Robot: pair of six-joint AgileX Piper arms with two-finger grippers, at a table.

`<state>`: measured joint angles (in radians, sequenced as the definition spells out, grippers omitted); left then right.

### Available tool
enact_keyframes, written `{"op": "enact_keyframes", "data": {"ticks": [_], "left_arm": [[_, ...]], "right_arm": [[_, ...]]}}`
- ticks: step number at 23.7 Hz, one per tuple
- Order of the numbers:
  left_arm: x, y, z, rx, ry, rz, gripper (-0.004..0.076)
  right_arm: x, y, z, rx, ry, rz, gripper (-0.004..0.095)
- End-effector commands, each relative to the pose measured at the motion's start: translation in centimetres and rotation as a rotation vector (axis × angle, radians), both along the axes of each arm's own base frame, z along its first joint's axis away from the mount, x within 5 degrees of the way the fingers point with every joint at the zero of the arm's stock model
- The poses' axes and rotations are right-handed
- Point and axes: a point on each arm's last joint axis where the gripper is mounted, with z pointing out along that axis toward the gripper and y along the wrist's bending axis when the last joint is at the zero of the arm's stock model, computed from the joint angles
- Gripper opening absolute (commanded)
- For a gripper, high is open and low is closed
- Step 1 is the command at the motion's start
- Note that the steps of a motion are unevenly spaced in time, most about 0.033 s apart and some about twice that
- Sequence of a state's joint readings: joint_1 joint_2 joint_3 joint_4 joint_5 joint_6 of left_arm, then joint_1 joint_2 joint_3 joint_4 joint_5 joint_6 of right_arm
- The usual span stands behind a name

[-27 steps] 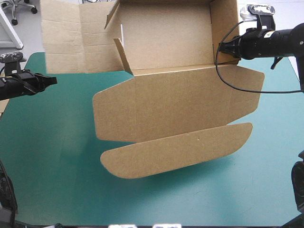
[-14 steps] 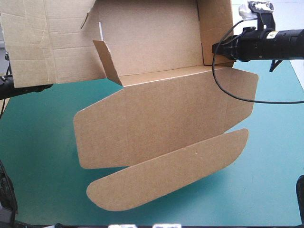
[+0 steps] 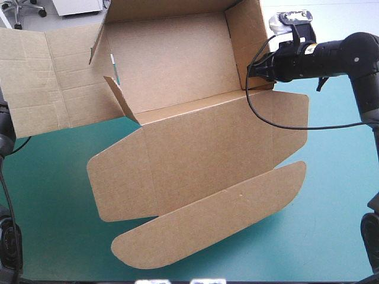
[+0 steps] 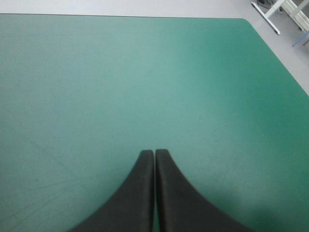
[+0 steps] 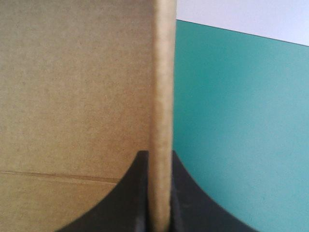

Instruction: Fold the box

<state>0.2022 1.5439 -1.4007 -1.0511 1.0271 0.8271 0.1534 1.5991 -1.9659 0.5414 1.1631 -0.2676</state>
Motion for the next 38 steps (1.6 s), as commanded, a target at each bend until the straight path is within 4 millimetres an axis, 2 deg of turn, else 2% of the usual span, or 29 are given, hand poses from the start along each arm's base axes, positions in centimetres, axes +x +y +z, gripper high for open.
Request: {"op": "enact_keyframes", "data": {"ticks": [1,17,25,38], "left_arm": [[-1.3,-0.8,3.1,-0.062,-0.098,-0.008,-0.0008],[-2.2,-1.7,4.0,-0.158,-0.098,-0.1,-0.001],[-2.4,-2.1,4.2,-0.198,-0.102,-0.128,-0.001],[-2.7,-3.1,4.7,-0.233,-0.131,-0.193,-0.0002]], "right_arm": [[-0.4,0.1,2.0,0.092,-0.09,-0.022,-0.0013],[3.0,0.7,-1.2,0.084,0.001,-0.022,-0.0013],[5.5,1.0,-3.9,0.066,0.073,-0.028,-0.0013],[5.7,1.0,-4.4,0.047,0.09,-0.026,-0.0013]]}}
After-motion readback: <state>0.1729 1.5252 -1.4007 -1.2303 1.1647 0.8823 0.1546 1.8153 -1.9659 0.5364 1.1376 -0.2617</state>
